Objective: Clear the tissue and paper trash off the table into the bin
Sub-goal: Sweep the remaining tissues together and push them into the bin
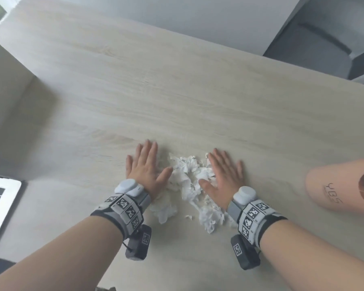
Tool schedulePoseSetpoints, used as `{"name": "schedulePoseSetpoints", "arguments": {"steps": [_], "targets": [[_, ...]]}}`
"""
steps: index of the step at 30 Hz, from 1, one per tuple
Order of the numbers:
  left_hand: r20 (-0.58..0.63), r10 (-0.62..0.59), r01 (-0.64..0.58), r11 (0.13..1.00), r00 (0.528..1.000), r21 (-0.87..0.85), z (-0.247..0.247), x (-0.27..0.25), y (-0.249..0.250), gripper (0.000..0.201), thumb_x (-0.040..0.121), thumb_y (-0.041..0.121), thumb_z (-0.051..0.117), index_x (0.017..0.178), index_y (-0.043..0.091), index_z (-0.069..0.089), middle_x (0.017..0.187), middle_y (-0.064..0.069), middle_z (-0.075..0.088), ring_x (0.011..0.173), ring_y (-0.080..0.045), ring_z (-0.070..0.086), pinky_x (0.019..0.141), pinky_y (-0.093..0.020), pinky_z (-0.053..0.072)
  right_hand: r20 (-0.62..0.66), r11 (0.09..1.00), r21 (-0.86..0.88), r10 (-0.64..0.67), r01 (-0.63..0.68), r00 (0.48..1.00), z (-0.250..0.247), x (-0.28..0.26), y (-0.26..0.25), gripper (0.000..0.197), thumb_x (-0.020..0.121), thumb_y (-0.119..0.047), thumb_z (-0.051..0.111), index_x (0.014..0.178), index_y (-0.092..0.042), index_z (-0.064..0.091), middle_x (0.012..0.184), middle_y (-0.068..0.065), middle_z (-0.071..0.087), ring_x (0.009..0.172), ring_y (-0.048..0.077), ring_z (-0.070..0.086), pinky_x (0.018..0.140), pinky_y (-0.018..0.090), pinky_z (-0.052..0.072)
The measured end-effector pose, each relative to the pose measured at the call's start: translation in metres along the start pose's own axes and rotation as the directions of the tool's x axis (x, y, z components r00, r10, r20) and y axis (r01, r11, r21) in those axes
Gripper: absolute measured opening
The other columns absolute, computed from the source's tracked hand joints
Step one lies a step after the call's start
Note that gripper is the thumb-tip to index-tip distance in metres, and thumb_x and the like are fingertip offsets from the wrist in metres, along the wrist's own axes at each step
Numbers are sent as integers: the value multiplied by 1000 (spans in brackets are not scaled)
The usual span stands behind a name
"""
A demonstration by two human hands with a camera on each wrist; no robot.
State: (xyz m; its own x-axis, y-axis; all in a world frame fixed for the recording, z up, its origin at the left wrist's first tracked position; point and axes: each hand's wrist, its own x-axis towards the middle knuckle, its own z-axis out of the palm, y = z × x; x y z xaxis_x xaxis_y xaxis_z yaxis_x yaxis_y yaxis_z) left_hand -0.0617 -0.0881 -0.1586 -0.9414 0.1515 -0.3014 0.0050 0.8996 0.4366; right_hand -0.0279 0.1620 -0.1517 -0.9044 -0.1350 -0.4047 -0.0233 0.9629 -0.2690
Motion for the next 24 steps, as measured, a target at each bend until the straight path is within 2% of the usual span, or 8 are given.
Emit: {"name": "schedulePoseSetpoints", "arguments": {"steps": [4,7,10,12,14,16,20,24], "targets": [[83,137,-143,987,987,77,19,-1,32,83,88,70,20,157,30,0,165,11,-12,150,-12,-18,120,-43,-14,38,979,46,-202,200,979,2,4,-13,74,93,-61,32,154,-35,-1,163,-17,-7,148,2,-17,120,52,-8],[135,229,-240,968,964,73,26,-13,47,89,84,79,13,157,30,6,164,13,-7,151,-12,-15,121,-41,-12,29,960,114,-260,256,965,-6,-9,-1,72,94,-57,34,154,-35,1,161,-19,-4,148,0,-12,122,45,-5],[131,207,-212,977,970,24,22,-20,39,92,82,82,13,158,30,5,163,14,-5,151,-11,-11,123,-43,-4,-28,968,165,-188,190,982,-16,-32,27,71,94,-60,32,154,-35,3,161,-19,-6,148,1,-12,122,40,-3],[70,110,-111,994,991,7,16,-23,20,89,84,78,17,158,29,2,164,13,-6,151,-11,-10,124,-45,0,-76,976,194,-88,101,993,-16,-49,53,72,92,-62,30,154,-33,6,161,-18,-4,148,1,-11,122,40,-3],[15,13,-14,1000,1000,26,9,-28,2,91,85,79,14,158,26,0,165,9,-4,151,-12,-8,123,-46,2,-115,980,201,6,17,993,-15,-68,79,75,89,-63,31,154,-32,8,161,-18,-4,148,1,-10,123,45,2],[25,-27,26,998,999,64,6,-35,-10,95,84,81,9,157,23,-4,166,6,-5,151,-14,-10,123,-46,2,-89,986,158,62,-48,994,-8,-81,95,83,86,-68,32,154,-31,4,160,-16,-8,148,4,-11,122,50,6],[78,28,-35,995,997,94,20,-54,7,92,85,78,12,155,25,-15,164,7,-14,150,-15,-18,123,-48,-4,32,999,-32,42,-41,999,11,-99,90,110,72,-91,25,153,-28,-14,160,-11,-24,145,7,-28,119,47,-14],[105,81,-91,991,991,96,40,-57,46,91,85,77,8,153,24,-21,163,6,-20,149,-15,-22,122,-46,-10,86,996,-81,-41,48,996,20,-95,57,121,68,-95,30,150,-25,-25,157,-8,-34,142,9,-36,116,53,-19]]}}
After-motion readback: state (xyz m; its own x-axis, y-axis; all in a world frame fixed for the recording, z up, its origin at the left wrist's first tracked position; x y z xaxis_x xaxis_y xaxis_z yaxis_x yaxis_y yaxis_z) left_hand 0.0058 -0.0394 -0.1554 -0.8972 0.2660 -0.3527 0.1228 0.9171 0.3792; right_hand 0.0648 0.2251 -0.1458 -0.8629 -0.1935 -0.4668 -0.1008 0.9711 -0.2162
